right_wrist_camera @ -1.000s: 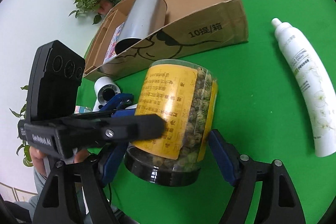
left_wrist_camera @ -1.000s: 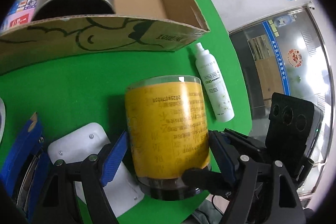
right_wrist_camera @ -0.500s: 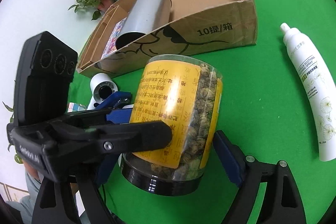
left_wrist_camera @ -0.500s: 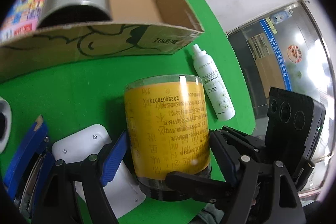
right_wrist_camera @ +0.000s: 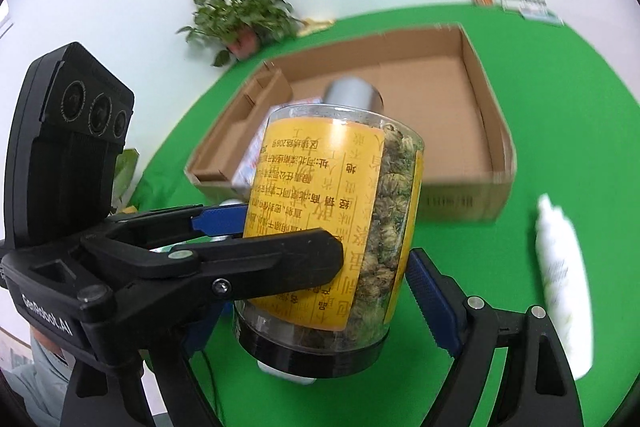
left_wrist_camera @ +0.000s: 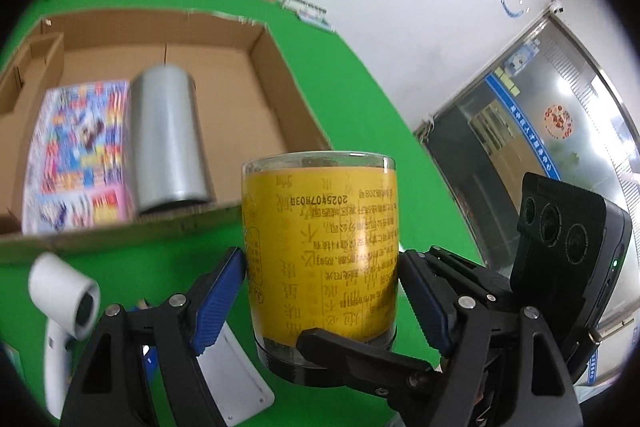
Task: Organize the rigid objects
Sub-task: 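Carry the yellow jar over the cardboard box, then lower the yellow jar beside the silver cylinder and open the right gripper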
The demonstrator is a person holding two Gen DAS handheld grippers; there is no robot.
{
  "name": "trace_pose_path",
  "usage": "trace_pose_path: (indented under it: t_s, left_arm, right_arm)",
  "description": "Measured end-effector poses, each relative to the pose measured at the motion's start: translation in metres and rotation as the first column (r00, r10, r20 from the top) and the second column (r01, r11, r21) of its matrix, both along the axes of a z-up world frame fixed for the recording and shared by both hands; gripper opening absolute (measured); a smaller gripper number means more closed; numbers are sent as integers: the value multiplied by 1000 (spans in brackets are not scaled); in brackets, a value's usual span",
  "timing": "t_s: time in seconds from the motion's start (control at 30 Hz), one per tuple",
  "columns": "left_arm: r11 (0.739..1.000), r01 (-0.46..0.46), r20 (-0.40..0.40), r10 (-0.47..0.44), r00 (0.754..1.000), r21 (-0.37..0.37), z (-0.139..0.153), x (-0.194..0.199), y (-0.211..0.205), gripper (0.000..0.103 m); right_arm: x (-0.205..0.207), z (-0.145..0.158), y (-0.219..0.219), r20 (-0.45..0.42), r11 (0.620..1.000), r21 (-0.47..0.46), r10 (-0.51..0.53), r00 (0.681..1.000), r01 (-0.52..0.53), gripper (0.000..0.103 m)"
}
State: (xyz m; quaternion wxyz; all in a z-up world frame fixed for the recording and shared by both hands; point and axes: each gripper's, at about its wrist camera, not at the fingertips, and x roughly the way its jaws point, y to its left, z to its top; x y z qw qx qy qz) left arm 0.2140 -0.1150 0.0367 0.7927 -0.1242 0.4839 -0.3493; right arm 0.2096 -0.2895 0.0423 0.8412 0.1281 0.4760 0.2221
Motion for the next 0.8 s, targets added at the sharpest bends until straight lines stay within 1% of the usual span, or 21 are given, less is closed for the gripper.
trace_pose_path:
  t_s: [0.07,0.17,0.23,0.33,0.37,0.4,0.5,0.57,0.67,0.73,0.8]
  left_arm:
    - [1000,-9,20,9,1000,5,10,7,0,78]
    - [1000,-23,18,23,1000,1,17,24,1,78]
    - [999,-36,0,36,999,-6,19,38,1,78]
    - [999,-45,-23,45,999,14,21,62,-6,78]
    - [999,-48,-31,48,998,20,20,69,-6,78]
    - [996,-78,-33,80,996,43,21,75,-9,78]
    - [994,-84,-40,86,995,66,20,94,-18,78]
    - [994,-79,-61,84,995,77,15,105,-23,78]
    - [992,-78,-110,89,990,98,2,116,-28,78]
    - [989,-91,-152,109,982,116,-11,121,-29,78]
    - [986,-94,-171,118,978,138,-19,125,-34,78]
  right_arm:
    - [10,11,-1,18,1000,7,9,1000,-9,84]
    - [30,23,0,25,999,-8,40,999,-40,84]
    - [49,28,0,15,998,-23,65,998,-65,84]
    - [81,31,-2,-19,995,-25,101,995,-101,84]
    - [93,29,-4,-37,994,-15,104,994,-104,84]
    - [103,28,-7,-56,995,-2,104,993,-104,84]
    - [133,21,-15,-91,994,3,113,989,-114,84]
    - [145,13,-22,-108,993,10,114,988,-114,84]
    - [161,-5,-25,-145,992,8,124,982,-124,84]
    - [167,-20,-26,-169,990,14,141,975,-141,84]
    - [172,-34,-26,-187,988,9,153,970,-154,84]
